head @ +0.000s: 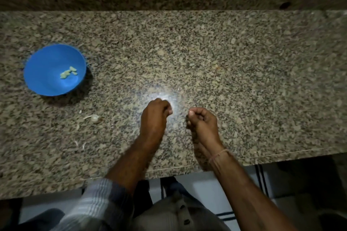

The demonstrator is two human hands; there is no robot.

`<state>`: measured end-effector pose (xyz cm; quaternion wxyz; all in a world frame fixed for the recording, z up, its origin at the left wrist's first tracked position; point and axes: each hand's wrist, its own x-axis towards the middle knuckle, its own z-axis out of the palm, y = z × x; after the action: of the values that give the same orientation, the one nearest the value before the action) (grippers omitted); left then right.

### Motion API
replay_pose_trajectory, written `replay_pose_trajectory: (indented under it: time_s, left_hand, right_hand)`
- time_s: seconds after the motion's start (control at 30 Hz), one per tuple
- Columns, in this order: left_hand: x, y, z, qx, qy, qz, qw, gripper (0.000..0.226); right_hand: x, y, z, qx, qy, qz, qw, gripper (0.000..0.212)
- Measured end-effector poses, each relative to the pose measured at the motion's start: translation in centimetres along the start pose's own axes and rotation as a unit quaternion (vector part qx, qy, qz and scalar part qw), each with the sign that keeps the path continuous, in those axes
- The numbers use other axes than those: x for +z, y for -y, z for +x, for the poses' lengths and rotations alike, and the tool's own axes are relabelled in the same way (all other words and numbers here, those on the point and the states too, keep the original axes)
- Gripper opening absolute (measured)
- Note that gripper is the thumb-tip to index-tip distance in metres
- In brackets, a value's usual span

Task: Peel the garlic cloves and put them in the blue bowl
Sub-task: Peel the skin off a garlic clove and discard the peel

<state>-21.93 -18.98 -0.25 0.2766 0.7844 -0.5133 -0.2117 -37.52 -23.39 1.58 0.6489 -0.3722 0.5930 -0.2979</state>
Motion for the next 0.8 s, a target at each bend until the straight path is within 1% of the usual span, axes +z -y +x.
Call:
replay_pose_trajectory:
  time_s: [0.1,0.2,0.3,0.37,0.43,0.5,0.57,0.63,0.7,0.8]
  left_hand:
    - [-3.0,3.2,-4.8,-0.076,-0.069,-0.048,0.993,0.022]
    - [-5.5,5.9,-9.0,-0.142,-0.142,-0.067,0.977,0.019]
    - [-7.4,8.3,-11.8,-0.205,-0.223,-0.058,0.951,0.010]
    - [-8.3,9.6,-13.0,-0.256,-0.277,-0.056,0.925,0.017]
    - [-9.0,10.4,-13.6,-0.296,-0.312,-0.061,0.901,0.029]
    - [-9.2,11.1,-13.8,-0.317,-0.309,-0.045,0.896,0.036]
    - [-9.2,11.4,-13.6,-0.311,-0.288,-0.025,0.905,0.036]
    - [-9.2,11.4,-13.3,-0.302,-0.287,-0.036,0.908,0.031]
    - [-9.5,11.3,-12.9,-0.308,-0.304,-0.048,0.900,0.023]
    - [-10.1,11.7,-12.5,-0.316,-0.303,-0.011,0.899,0.013]
  right_hand:
    - [2.3,-0.3,-0.4,0.009,0.058,-0.011,0.998,0.011]
    - [5.3,-0.9,-0.8,0.019,0.129,-0.032,0.991,0.009]
    - [8.4,-1.4,-1.2,0.024,0.187,-0.064,0.980,0.009]
    - [9.9,-1.6,-1.5,0.019,0.211,-0.086,0.973,0.009]
    - [10.8,-1.7,-1.8,0.009,0.231,-0.110,0.967,0.010]
    - [11.3,-1.9,-2.0,0.002,0.248,-0.129,0.960,0.011]
    - [11.5,-1.9,-2.2,-0.001,0.256,-0.139,0.957,0.012]
    - [11.4,-1.8,-2.3,-0.011,0.255,-0.156,0.954,0.010]
    - [11.3,-1.7,-2.3,-0.019,0.253,-0.170,0.952,0.007]
    - [11.1,-2.0,-2.3,-0.023,0.259,-0.186,0.947,0.005]
